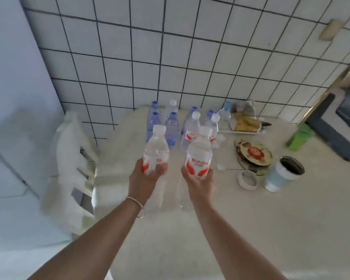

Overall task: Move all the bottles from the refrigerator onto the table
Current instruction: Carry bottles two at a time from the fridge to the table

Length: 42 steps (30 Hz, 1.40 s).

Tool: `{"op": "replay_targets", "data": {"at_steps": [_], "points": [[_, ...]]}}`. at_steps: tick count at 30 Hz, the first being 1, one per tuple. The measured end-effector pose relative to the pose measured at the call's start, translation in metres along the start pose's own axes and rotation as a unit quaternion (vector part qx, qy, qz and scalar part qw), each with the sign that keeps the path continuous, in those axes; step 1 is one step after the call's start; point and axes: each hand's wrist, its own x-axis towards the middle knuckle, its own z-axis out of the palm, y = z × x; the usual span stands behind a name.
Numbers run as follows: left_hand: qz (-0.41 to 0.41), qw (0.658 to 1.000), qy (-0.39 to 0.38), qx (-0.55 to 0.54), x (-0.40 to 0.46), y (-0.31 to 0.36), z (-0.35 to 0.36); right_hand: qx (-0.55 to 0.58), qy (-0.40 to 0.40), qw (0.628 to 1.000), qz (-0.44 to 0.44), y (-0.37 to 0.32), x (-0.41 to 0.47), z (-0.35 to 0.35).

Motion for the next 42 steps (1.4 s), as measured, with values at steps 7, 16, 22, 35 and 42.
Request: {"op": "replay_targets", "data": {"at_steps": [7,16,22,35,42], "points": [[-0.025,0.999,0.022,0.019,0.088,-0.022,0.015,-0.02,-0.074,0.997,-0.011,0.004,0.079,0.06],[0.026,0.994,-0.031,0.101,0.178,-0.04,0.033,-0.005,-0.081,0.996,-0.046,0.012,0.157,0.115],[0.073,0.987,-0.058,0.132,0.21,-0.057,0.04,-0.009,-0.052,0.997,-0.055,0.031,0.182,0.139],[0.063,0.991,-0.071,0.092,0.211,-0.072,0.041,-0.039,-0.051,0.996,-0.054,0.048,0.184,0.145],[0.05,0.992,-0.086,0.08,0.2,-0.077,0.033,-0.088,-0.112,0.989,-0.048,0.043,0.181,0.135]]}}
